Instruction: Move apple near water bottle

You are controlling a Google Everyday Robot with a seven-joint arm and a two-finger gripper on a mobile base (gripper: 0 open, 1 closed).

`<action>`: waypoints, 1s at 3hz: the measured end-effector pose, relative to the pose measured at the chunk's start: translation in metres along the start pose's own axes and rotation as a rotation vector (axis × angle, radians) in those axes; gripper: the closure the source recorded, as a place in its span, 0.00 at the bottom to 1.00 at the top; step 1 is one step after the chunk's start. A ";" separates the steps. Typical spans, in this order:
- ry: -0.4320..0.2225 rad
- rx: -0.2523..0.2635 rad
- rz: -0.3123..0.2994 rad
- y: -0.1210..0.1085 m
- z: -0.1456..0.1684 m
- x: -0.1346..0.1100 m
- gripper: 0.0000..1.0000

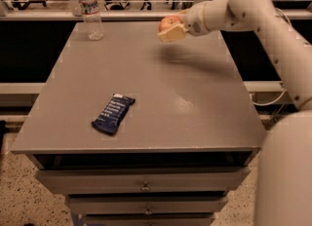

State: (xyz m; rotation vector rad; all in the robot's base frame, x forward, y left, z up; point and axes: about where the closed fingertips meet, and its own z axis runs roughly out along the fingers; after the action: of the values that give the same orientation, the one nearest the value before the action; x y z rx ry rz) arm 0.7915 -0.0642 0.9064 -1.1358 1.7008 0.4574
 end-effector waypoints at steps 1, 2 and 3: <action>-0.048 -0.039 -0.004 0.004 0.057 -0.023 1.00; -0.093 -0.111 -0.005 0.031 0.100 -0.052 1.00; -0.096 -0.154 0.009 0.050 0.134 -0.059 1.00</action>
Offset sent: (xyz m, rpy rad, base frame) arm 0.0287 0.1791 0.0025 0.1347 0.0169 0.2061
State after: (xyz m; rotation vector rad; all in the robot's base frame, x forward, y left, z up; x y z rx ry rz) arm 0.8232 0.0865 0.8908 -1.1966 1.6096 0.6479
